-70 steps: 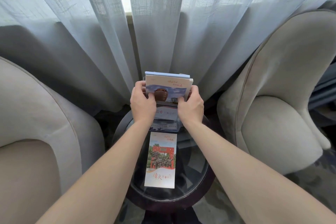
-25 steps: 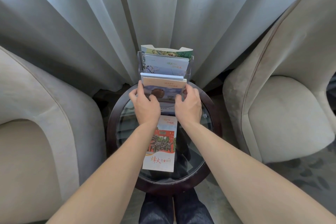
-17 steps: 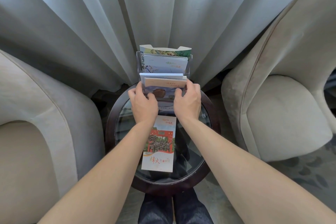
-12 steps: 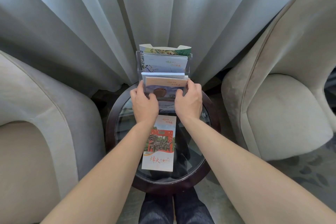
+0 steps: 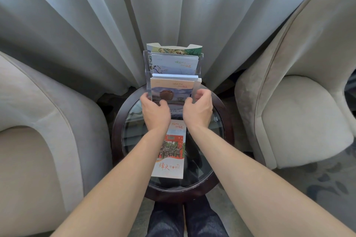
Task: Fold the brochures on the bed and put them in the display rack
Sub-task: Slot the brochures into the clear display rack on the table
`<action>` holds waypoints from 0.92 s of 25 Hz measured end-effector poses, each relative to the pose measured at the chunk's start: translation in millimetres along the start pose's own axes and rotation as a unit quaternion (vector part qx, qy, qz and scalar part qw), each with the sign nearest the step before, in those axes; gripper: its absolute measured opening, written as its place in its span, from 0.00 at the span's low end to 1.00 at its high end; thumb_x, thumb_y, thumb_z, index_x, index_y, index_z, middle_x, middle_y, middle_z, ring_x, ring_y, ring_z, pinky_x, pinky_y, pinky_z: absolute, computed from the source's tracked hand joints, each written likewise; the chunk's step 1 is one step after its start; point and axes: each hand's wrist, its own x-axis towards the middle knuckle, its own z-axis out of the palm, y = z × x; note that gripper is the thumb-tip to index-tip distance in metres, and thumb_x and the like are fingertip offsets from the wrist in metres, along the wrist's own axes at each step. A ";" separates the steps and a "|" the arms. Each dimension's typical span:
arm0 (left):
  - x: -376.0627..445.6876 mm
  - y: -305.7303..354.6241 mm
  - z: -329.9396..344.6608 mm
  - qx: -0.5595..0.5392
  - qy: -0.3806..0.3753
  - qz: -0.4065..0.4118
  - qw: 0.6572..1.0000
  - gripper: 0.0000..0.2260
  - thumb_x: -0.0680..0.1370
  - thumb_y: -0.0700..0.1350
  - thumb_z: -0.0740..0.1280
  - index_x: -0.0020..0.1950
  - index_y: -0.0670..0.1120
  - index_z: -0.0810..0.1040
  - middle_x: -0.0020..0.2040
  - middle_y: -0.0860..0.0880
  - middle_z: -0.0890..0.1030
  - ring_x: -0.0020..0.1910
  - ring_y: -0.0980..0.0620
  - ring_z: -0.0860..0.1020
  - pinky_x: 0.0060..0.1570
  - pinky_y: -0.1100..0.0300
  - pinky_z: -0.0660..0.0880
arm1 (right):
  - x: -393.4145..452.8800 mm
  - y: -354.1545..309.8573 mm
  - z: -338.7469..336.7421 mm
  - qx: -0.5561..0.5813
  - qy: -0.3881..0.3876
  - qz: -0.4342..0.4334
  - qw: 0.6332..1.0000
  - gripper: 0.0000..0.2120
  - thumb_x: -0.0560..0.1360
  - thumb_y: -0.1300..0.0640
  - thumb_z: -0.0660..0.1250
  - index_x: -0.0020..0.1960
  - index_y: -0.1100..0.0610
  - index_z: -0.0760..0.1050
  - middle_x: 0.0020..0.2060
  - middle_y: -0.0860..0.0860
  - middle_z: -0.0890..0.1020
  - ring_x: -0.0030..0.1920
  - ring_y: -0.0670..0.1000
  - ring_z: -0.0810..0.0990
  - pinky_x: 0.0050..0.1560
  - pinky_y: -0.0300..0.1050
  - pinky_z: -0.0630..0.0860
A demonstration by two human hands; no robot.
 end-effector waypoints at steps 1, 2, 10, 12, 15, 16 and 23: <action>-0.4 -1.1 0.6 0.009 -0.002 -0.001 1.000 0.21 0.79 0.44 0.64 0.71 0.46 0.64 0.66 0.45 0.75 0.63 0.44 0.74 0.54 0.56 0.70 | -1.3 0.5 1.1 -0.005 -0.010 -0.002 1.000 0.12 0.76 0.56 0.67 0.56 0.46 0.68 0.52 0.42 0.75 0.50 0.44 0.73 0.53 0.49 0.77; -0.5 -3.2 0.4 0.021 -0.010 0.003 1.000 0.20 0.79 0.44 0.64 0.70 0.46 0.65 0.65 0.45 0.76 0.62 0.45 0.75 0.53 0.56 0.69 | -2.4 1.2 2.2 -0.007 -0.019 -0.007 1.000 0.12 0.77 0.55 0.67 0.57 0.46 0.69 0.52 0.41 0.76 0.51 0.43 0.72 0.53 0.48 0.76; 2.9 -7.6 -0.7 0.065 -0.035 0.052 0.996 0.18 0.78 0.44 0.65 0.68 0.48 0.68 0.64 0.48 0.77 0.65 0.47 0.73 0.60 0.53 0.72 | -6.0 8.1 -0.6 0.030 -0.034 -0.025 0.999 0.15 0.77 0.57 0.66 0.62 0.45 0.71 0.54 0.39 0.77 0.54 0.42 0.76 0.57 0.44 0.76; 1.7 -8.1 0.2 0.061 -0.031 0.042 0.997 0.18 0.78 0.45 0.65 0.67 0.49 0.68 0.63 0.49 0.77 0.63 0.47 0.74 0.57 0.55 0.71 | -5.6 5.7 0.7 0.030 -0.025 -0.028 0.999 0.16 0.77 0.56 0.66 0.64 0.47 0.72 0.57 0.42 0.78 0.56 0.43 0.76 0.58 0.46 0.76; -1.3 -9.0 1.9 0.076 -0.034 0.052 0.995 0.19 0.78 0.45 0.65 0.68 0.49 0.68 0.64 0.49 0.77 0.65 0.47 0.73 0.63 0.48 0.72 | -7.6 3.2 2.8 0.017 -0.022 -0.002 1.000 0.16 0.76 0.56 0.66 0.64 0.48 0.73 0.58 0.44 0.78 0.58 0.46 0.75 0.59 0.50 0.76; -2.6 -9.2 1.6 0.084 -0.034 0.062 0.994 0.20 0.77 0.45 0.65 0.69 0.48 0.68 0.65 0.49 0.76 0.65 0.47 0.73 0.64 0.46 0.72 | -8.0 4.4 2.9 0.012 -0.026 0.005 1.000 0.16 0.76 0.56 0.66 0.64 0.48 0.73 0.58 0.45 0.78 0.58 0.47 0.75 0.59 0.50 0.76; -12.0 -14.0 1.8 0.108 -0.047 0.103 0.988 0.24 0.78 0.44 0.64 0.74 0.50 0.65 0.70 0.50 0.73 0.69 0.48 0.70 0.66 0.48 0.70 | -6.0 14.7 -1.3 -0.012 -0.051 0.003 0.999 0.16 0.77 0.55 0.65 0.64 0.49 0.74 0.59 0.47 0.79 0.61 0.51 0.77 0.58 0.47 0.73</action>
